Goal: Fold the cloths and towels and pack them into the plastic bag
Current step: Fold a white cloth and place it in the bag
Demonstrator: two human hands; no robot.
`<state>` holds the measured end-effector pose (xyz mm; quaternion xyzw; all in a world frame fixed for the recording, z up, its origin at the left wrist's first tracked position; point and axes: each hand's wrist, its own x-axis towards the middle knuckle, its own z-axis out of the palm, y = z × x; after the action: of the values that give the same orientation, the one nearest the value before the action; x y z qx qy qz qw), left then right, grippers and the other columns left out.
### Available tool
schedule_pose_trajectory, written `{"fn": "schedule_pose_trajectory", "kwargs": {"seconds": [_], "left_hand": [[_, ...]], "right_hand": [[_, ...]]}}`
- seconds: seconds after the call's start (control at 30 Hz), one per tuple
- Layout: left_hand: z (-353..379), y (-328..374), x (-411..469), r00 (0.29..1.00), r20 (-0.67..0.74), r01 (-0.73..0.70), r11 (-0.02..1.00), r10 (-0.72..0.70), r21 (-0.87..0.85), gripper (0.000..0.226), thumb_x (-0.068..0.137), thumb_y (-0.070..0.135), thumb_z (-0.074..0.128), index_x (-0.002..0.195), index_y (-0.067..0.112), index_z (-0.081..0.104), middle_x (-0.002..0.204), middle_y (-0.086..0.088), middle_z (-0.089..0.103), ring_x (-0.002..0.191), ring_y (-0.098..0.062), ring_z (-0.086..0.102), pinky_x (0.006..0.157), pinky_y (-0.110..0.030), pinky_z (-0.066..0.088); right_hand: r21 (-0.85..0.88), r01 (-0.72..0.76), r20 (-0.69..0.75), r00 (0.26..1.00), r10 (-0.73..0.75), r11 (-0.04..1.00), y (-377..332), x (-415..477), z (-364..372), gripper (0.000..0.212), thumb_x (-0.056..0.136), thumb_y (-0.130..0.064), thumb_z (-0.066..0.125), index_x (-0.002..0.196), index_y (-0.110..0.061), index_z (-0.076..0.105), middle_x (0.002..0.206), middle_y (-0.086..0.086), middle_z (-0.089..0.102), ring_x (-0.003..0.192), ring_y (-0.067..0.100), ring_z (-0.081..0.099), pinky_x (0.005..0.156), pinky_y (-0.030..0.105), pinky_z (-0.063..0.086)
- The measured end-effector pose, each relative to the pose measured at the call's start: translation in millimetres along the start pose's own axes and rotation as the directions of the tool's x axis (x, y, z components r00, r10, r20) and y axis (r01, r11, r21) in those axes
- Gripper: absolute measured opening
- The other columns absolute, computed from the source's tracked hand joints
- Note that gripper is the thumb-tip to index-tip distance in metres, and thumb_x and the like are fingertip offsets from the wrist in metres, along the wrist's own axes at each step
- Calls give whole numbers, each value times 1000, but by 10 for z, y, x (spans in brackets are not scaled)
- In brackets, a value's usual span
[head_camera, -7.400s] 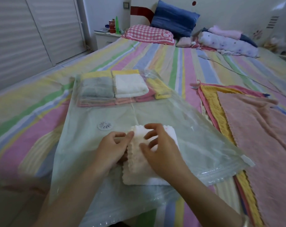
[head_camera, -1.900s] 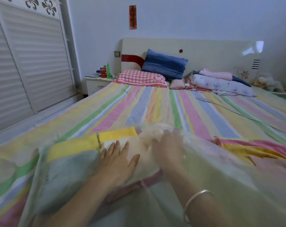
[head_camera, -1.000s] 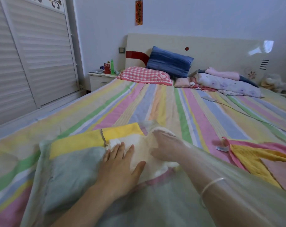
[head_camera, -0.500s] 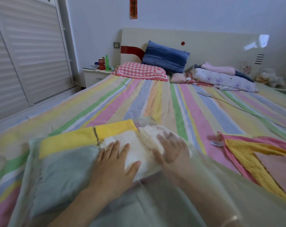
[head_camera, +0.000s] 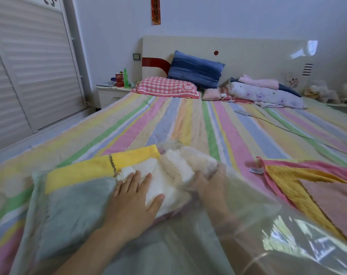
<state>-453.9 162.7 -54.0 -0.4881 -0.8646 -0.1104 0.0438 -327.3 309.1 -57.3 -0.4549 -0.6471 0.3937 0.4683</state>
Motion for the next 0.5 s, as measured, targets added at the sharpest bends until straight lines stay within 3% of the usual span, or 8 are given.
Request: {"fn": "schedule_pose_trajectory", "kwargs": {"seconds": [0.07, 0.13, 0.2, 0.23, 0.33, 0.37, 0.43, 0.5], "left_hand": [[7, -5, -13, 1000, -9, -1, 1000, 1, 8, 103, 60, 72, -16, 154, 34, 6, 163, 4, 0, 149, -12, -3, 120, -34, -2], [25, 2, -26, 1000, -19, 1, 1000, -1, 0, 101, 62, 72, -15, 154, 35, 5, 163, 4, -2, 149, -12, -5, 120, -34, -4], [50, 18, -34, 1000, -30, -2, 1000, 2, -8, 99, 65, 74, -12, 154, 35, 6, 163, 3, -2, 149, -12, -5, 121, -35, -4], [70, 24, -35, 999, -36, -3, 1000, 3, -12, 98, 66, 74, -10, 154, 34, 7, 163, 1, -1, 149, -13, -4, 121, -36, -4], [90, 24, -27, 999, -53, -3, 999, 1, -36, 97, 68, 75, -7, 154, 33, 13, 163, 0, 4, 150, -15, -1, 121, -37, -2], [75, 19, -24, 999, -46, -3, 999, 2, -35, 98, 67, 75, -8, 154, 33, 11, 163, 1, 2, 150, -14, -2, 121, -37, -2], [39, 10, -10, 1000, -8, -1, 1000, 1, -28, 101, 63, 75, -12, 154, 34, 5, 163, 2, -4, 149, -13, -7, 121, -35, -4], [-17, 9, 17, 1000, 2, 5, 999, -5, -46, 103, 61, 76, -12, 154, 34, 4, 163, 3, -4, 149, -12, -6, 121, -34, -3]], "right_hand": [[23, 64, 11, 998, -64, 998, -75, 73, 34, 30, 83, -18, 66, 105, -21, 44, 99, 9, 62, 92, 29, 62, 85, 45, 49], [-77, -36, -18, 999, 35, 996, -4, 171, 59, 28, 86, -11, 61, 110, -11, 48, 105, 14, 61, 98, 31, 60, 87, 42, 48], [-198, -247, -93, 968, 233, 949, 106, 247, 73, 27, 85, -12, 56, 110, -2, 52, 107, 17, 61, 104, 32, 59, 87, 37, 45], [-177, -322, -119, 945, 305, 930, 153, 276, 65, 29, 82, -15, 56, 109, -3, 53, 104, 15, 62, 103, 32, 60, 85, 34, 45], [-69, -367, -80, 929, 362, 927, 156, 260, -15, 34, 79, -28, 59, 106, -7, 58, 97, 9, 65, 89, 27, 62, 70, 19, 46], [-30, -339, -69, 939, 337, 940, 150, 216, -53, 35, 83, -30, 63, 107, -7, 59, 96, 9, 65, 86, 24, 62, 67, 15, 45], [-2, -208, -122, 971, 206, 978, 101, 51, -137, 44, 83, -36, 69, 113, -6, 56, 100, 7, 64, 91, 22, 62, 76, 21, 43], [-215, 79, -182, 976, -120, 973, 57, -120, -214, 39, 87, -39, 63, 112, -9, 57, 104, 5, 62, 96, 23, 60, 85, 31, 42]]}}
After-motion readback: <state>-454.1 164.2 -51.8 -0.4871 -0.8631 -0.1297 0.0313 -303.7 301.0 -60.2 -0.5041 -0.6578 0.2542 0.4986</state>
